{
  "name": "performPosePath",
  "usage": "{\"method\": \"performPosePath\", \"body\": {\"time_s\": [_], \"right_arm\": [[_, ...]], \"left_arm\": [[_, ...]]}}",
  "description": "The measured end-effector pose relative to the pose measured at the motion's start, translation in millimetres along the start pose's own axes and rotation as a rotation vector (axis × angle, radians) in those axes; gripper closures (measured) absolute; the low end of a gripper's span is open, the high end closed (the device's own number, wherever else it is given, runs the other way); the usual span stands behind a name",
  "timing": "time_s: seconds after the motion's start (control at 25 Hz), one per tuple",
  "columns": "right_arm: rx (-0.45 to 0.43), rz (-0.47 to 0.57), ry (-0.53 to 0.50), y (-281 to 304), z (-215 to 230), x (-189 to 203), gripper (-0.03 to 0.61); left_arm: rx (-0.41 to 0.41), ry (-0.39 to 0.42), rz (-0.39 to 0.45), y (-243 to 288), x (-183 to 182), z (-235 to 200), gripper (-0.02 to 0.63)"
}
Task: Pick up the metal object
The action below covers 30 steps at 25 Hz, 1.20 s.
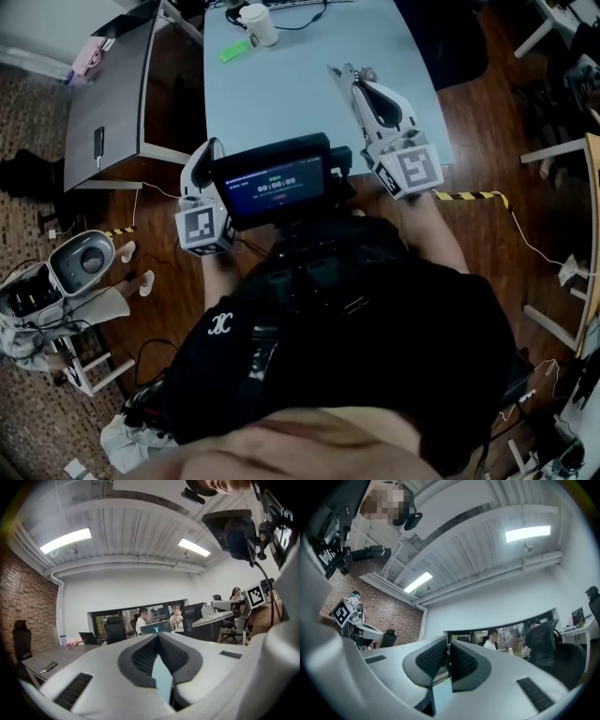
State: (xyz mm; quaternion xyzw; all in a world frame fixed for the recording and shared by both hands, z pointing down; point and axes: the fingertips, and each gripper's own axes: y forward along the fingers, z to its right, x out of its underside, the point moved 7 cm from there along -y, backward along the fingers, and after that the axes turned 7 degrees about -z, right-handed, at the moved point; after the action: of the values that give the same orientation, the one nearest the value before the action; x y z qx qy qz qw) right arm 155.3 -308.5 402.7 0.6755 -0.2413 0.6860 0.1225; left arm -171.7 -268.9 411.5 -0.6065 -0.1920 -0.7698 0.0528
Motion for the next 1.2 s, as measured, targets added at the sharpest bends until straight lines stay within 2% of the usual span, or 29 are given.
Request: {"method": "performPosePath", "body": {"time_s": [0.24, 0.56, 0.88, 1.2], "right_arm": [[-0.008, 0.114, -0.035, -16.0, -7.6, -45.2, 0.557], [-0.034, 0.097, -0.041, -37.5, 7.4, -52.9, 0.557], [-0.049, 0.098, -0.033, -76.9, 39.6, -60.8, 0.557], [-0.021, 0.116, -0.068, -116.1, 14.1, -74.7, 0.558]], "left_arm": [[0.015, -0.006, 0.007, 4.2, 2.1, 4.3, 0.604], [-0.010, -0.023, 0.027, 8.3, -8.1, 23.0, 0.604], [-0.015, -0.016, 0.016, 5.5, -19.9, 75.1, 0.604], [0.010, -0.006, 0.066, -24.5, -25.1, 82.0, 0.604]]}}
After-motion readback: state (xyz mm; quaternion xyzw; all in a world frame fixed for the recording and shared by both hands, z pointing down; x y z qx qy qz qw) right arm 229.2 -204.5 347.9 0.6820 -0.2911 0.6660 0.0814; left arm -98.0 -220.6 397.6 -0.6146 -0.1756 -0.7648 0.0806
